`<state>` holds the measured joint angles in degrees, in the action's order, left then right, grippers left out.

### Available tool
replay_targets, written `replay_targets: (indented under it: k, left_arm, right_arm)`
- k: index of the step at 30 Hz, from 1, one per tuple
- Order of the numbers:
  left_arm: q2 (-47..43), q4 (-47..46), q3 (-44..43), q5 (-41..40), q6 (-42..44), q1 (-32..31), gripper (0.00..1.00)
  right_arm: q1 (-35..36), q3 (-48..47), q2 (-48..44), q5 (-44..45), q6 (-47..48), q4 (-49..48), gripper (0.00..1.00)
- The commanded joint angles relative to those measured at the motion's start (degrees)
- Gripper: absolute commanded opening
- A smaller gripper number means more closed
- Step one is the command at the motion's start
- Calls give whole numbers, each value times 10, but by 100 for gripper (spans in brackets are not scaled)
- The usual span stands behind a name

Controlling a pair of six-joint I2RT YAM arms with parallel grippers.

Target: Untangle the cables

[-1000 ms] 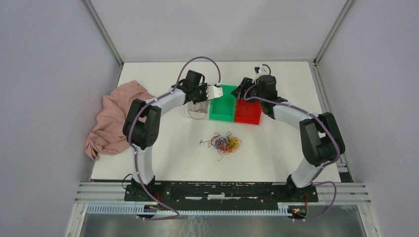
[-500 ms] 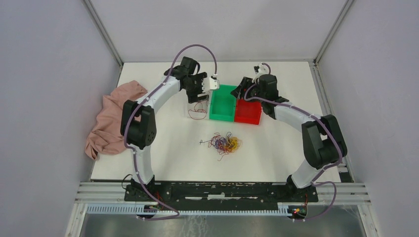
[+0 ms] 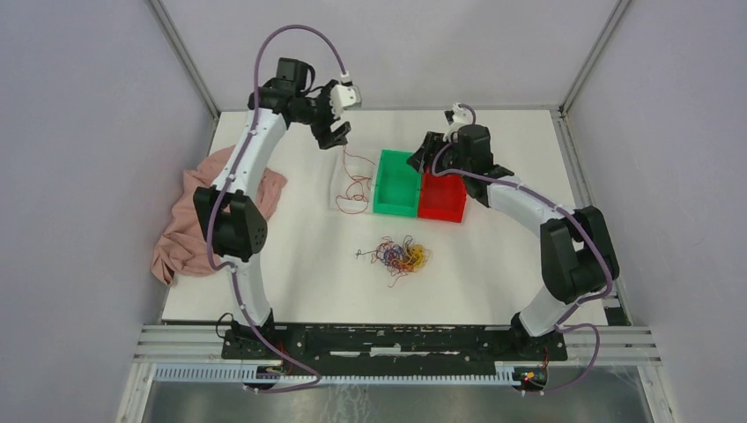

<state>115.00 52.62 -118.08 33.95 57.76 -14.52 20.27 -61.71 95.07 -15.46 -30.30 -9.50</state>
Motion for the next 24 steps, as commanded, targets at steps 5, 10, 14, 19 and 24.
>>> replay_targets:
  k: [5,10,14,19,24]
  left_arm:
    - [-75,-14,79,91,-104,40,86]
    - [-126,-96,145,46,-202,63,85]
    - [-177,-129,184,26,-259,89,85]
    - [-247,-165,249,43,-292,122,86]
    - [-269,-177,265,66,-309,158,85]
  right_arm:
    - [109,-86,5,-11,175,50,64]
    - [181,-127,37,-60,410,146,67]
    - [216,-196,98,-64,518,246,69]
    - [260,-277,177,-22,599,324,69]
    - [276,-311,228,45,627,313,66]
